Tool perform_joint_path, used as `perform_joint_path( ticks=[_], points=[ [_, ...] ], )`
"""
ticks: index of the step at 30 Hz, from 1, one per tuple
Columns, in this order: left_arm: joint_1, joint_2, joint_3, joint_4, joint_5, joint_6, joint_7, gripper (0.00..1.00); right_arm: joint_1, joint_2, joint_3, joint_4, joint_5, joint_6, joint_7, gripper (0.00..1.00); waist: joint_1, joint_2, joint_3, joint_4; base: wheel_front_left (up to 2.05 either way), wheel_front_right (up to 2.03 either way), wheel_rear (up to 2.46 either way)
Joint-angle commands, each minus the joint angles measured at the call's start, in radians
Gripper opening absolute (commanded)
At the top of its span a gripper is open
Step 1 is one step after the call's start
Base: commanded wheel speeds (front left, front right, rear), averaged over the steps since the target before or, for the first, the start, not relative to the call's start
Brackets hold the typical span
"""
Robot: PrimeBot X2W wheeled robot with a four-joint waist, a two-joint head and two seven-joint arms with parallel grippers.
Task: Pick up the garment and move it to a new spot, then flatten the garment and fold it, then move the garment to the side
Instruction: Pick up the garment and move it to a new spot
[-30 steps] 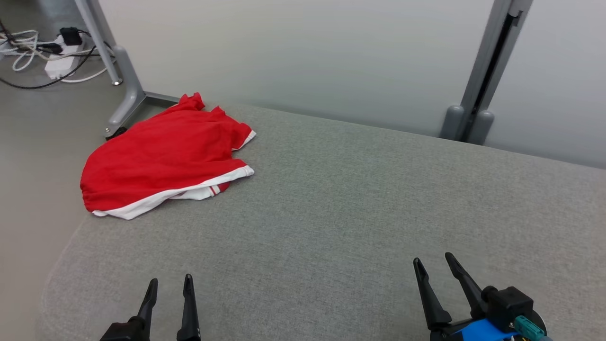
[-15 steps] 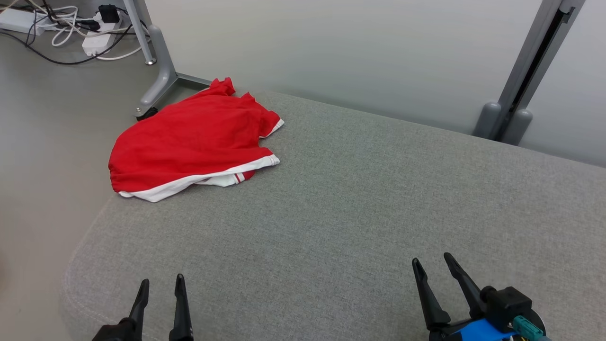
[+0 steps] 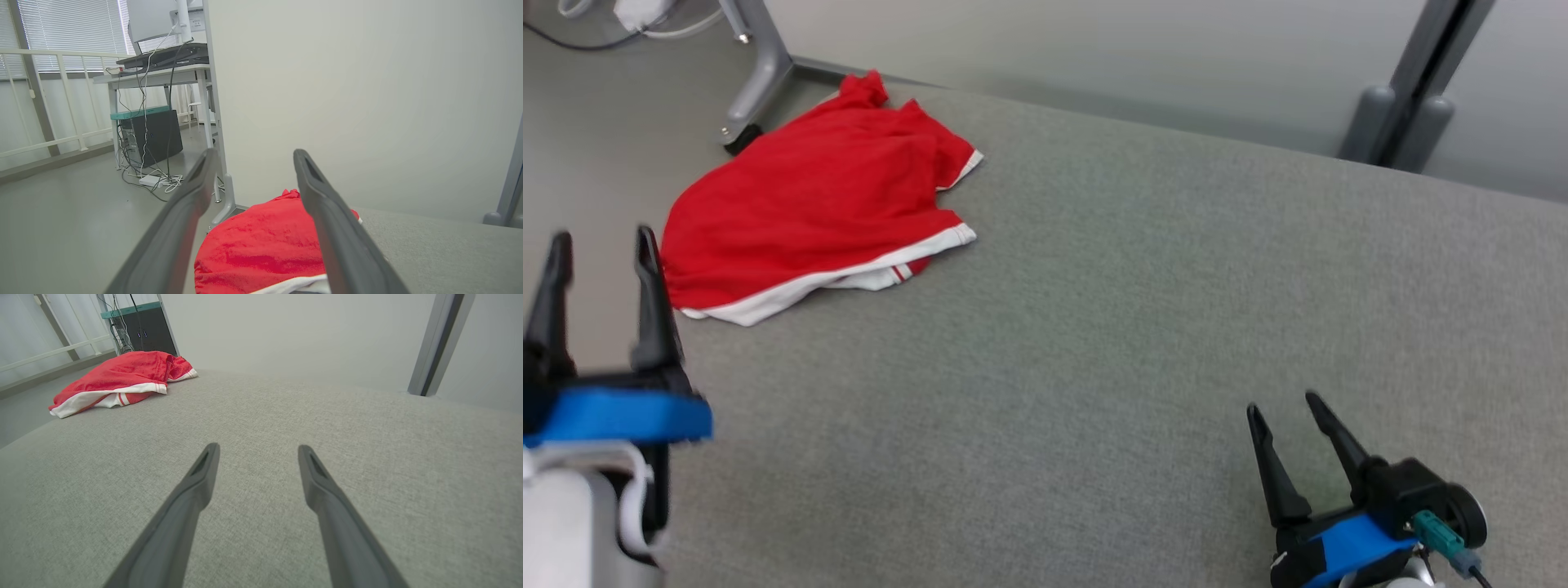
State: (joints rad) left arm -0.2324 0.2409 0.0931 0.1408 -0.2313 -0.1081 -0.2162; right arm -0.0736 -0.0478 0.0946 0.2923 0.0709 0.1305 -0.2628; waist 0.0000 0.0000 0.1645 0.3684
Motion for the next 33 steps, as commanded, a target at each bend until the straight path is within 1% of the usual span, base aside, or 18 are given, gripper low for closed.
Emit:
perform_joint_path(
  ticks=[1,4,8,10,14,16,18,22,26,28,29,30,31,32,33],
  points=[
    [-0.053,0.023,-0.006,0.025,-0.01,-0.008,0.023,1.0,-0.02,-0.004,-0.002,-0.007,-0.016,0.0,-0.003,1.0,0.0,0.0,0.025,-0.003,0.0,0.0,0.0],
    [-0.149,0.11,-0.039,0.122,0.003,-0.016,0.105,1.0,-0.044,-0.004,0.003,-0.013,-0.042,0.0,-0.003,1.0,0.0,0.0,0.076,-0.032,0.0,0.0,0.0],
    [-0.228,0.182,-0.119,0.282,-0.014,-0.025,0.196,1.0,-0.06,-0.004,0.001,-0.013,-0.079,0.0,-0.003,1.0,0.0,0.0,0.138,-0.071,0.0,0.0,0.0],
    [-0.259,0.212,-0.19,0.35,-0.057,-0.025,0.225,1.0,-0.062,-0.005,-0.013,-0.017,-0.098,0.0,-0.003,1.0,0.0,0.0,0.17,-0.086,0.0,0.0,0.0],
    [-0.303,0.259,-0.341,0.449,-0.143,-0.022,0.246,1.0,-0.058,-0.006,-0.048,-0.022,-0.138,0.0,-0.001,1.0,0.0,0.0,0.223,-0.099,0.0,0.0,0.0],
    [-0.33,0.271,-0.401,0.493,-0.184,-0.022,0.247,1.0,-0.055,-0.007,-0.06,-0.025,-0.15,0.0,-0.001,1.0,0.0,0.0,0.243,-0.103,0.0,0.0,0.0],
    [-0.362,0.287,-0.437,0.541,-0.222,-0.022,0.236,1.0,-0.054,-0.009,-0.068,-0.032,-0.159,-0.001,0.0,1.0,0.0,0.0,0.261,-0.107,0.0,0.0,0.0],
    [-0.411,0.285,-0.507,0.633,-0.278,-0.022,0.214,1.0,-0.052,-0.01,-0.069,-0.043,-0.173,-0.001,0.003,1.0,0.0,0.0,0.29,-0.117,0.0,0.0,0.0],
    [-0.456,0.286,-0.544,0.687,-0.308,-0.021,0.189,1.0,-0.052,-0.013,-0.075,-0.05,-0.183,-0.001,0.006,1.0,0.0,0.0,0.311,-0.124,0.0,0.0,0.0],
    [-0.499,0.282,-0.57,0.737,-0.327,-0.022,0.145,1.0,-0.055,-0.015,-0.087,-0.053,-0.189,-0.001,0.007,1.0,0.0,0.0,0.331,-0.129,0.0,0.0,0.0],
    [-0.512,0.277,-0.576,0.752,-0.332,-0.022,0.131,0.86,-0.056,-0.016,-0.091,-0.054,-0.191,-0.002,0.007,1.0,0.0,0.0,0.336,-0.13,0.0,0.0,0.0],
    [-0.512,0.277,-0.576,0.752,-0.332,-0.022,0.131,0.86,-0.056,-0.016,-0.091,-0.054,-0.191,-0.002,0.007,1.0,0.0,0.0,0.336,-0.13,0.0,0.0,0.0],
    [-0.531,0.272,-0.593,0.778,-0.342,-0.022,0.111,0.41,-0.057,-0.016,-0.097,-0.056,-0.189,-0.002,0.008,1.0,0.0,0.0,0.343,-0.13,0.0,0.0,0.0],
    [-0.539,0.271,-0.606,0.788,-0.348,-0.022,0.103,0.26,-0.057,-0.016,-0.099,-0.056,-0.188,-0.002,0.008,1.0,0.0,0.0,0.345,-0.13,0.0,0.0,0.0],
    [-0.548,0.272,-0.615,0.797,-0.353,-0.022,0.094,0.08,-0.057,-0.017,-0.101,-0.055,-0.185,-0.002,0.009,1.0,0.0,0.0,0.345,-0.13,0.0,0.0,0.0]
  ],
)
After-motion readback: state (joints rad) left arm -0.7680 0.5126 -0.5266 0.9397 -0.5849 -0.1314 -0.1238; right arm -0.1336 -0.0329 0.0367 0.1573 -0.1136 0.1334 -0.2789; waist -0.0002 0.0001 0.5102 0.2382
